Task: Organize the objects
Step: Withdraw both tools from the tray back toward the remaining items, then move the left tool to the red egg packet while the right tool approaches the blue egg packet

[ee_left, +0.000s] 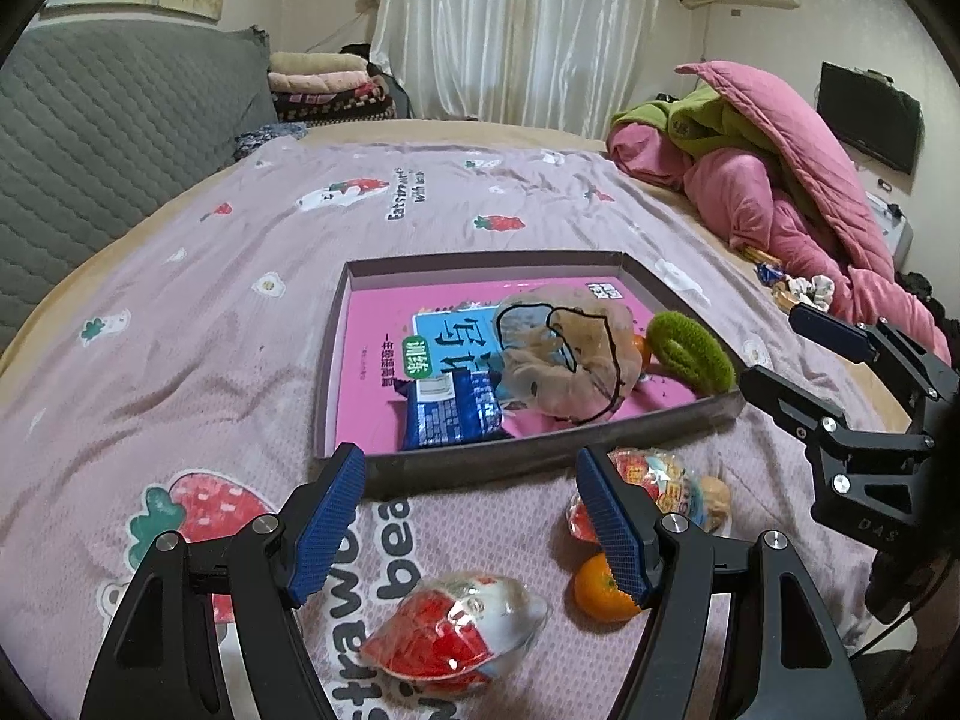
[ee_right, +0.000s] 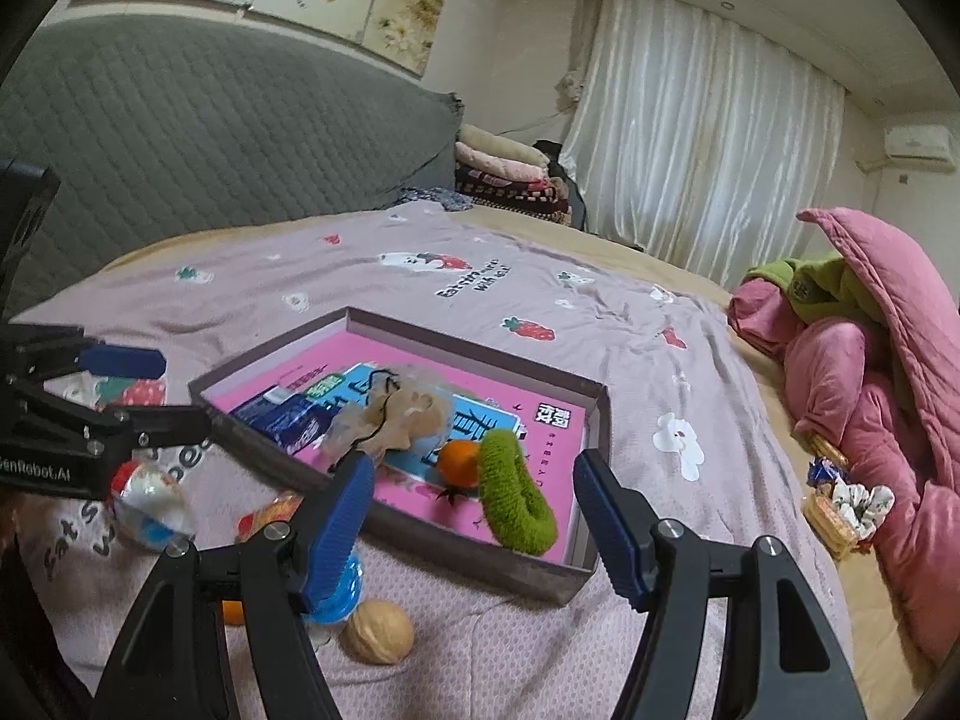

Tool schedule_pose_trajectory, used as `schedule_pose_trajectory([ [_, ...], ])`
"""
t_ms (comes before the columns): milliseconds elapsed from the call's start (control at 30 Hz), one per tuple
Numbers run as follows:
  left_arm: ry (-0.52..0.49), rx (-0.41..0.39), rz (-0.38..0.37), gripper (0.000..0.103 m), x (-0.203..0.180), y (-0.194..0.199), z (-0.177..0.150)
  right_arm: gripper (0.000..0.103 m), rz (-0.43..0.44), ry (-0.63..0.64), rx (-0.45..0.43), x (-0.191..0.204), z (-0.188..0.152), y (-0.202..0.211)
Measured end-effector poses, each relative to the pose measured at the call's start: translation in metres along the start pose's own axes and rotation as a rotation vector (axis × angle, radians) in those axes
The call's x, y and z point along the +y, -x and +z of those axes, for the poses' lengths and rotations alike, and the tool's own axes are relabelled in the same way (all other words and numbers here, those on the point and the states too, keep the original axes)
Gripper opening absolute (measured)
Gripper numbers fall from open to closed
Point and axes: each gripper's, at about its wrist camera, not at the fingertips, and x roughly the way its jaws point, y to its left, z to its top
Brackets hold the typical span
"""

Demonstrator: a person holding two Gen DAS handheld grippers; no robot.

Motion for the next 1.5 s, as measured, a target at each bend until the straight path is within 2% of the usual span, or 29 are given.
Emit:
schedule_pose_trajectory([
  [533, -0.021, 0.031, 0.006, 0.074, -0.004, 0.009, -0.020, 0.068, 0.061, 0.065, 0.046, 0.026, -0.019, 0.010],
  [1500, -0.074, 0.108, -0.028, 0.074, 0.003, 0.013, -0.055, 0.068, 0.096, 0.196, 0.117, 0.049, -0.042, 0.006],
])
